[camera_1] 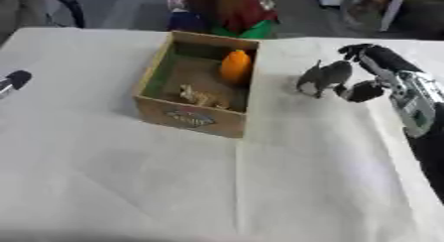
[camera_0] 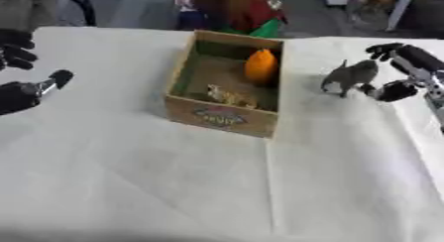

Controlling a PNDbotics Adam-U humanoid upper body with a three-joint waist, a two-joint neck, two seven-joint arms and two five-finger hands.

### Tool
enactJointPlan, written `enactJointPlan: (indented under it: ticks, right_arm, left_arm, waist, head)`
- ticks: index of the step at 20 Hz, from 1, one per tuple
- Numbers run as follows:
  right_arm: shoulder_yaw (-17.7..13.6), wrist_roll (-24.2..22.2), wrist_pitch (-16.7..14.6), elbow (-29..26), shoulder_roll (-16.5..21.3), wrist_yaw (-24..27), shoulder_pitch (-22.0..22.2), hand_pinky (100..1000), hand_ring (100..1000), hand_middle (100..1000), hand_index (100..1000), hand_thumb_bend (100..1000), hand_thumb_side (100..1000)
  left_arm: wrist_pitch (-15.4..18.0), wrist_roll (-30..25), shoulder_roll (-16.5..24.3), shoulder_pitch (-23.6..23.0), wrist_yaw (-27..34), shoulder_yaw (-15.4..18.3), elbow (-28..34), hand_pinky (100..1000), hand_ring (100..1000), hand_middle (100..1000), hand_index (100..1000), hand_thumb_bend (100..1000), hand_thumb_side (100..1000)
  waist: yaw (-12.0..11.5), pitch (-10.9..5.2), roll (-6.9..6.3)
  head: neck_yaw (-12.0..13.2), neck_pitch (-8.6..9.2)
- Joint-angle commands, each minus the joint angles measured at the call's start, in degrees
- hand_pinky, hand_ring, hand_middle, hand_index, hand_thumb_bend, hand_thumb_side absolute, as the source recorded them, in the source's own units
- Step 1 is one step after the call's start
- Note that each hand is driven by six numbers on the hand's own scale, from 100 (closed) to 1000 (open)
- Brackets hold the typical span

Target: Pick up objects on the table and place them in the box.

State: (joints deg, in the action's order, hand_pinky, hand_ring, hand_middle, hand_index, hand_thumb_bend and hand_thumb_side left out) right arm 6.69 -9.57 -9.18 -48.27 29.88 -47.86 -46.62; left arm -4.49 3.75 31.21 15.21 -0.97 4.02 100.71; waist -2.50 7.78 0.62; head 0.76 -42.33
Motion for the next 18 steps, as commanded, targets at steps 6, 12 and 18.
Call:
enactJointPlan:
  ticks: [6, 12, 18]
  right_arm:
    - [-0.82, 2.81, 0.26, 0.46, 0.59, -3.73, -1.47, 853, 892, 811, 929, 338, 100]
    - [-0.44, 4.05, -0.3, 0.73, -0.11, -7.73, -1.56, 877, 911, 834, 927, 340, 100]
    - [-0.35, 2.71, -0.83, 1.19, -0.45, -9.26, -1.5, 839, 866, 784, 897, 352, 100]
  left_arm:
    - [0.33, -0.64, 0.59, 0.68, 0.52, 0.4, 1.18, 625, 599, 585, 693, 662, 100]
    - [0.46, -0.88, 0.36, 0.65, 0.66, 0.4, 1.14, 631, 599, 585, 693, 656, 100]
    - [0.56, -0.94, 0.26, 0.6, 0.75, 0.5, 1.13, 634, 599, 585, 693, 652, 100]
  waist:
    - [-0.79, -0.15, -0.39]
    - [-1.03, 0.16, -0.42]
    - [-0.93, 0.27, -0.39]
  head:
    - [-0.51, 0.34]
    - [-0.63, 0.27]
    - [-0.57, 0.19]
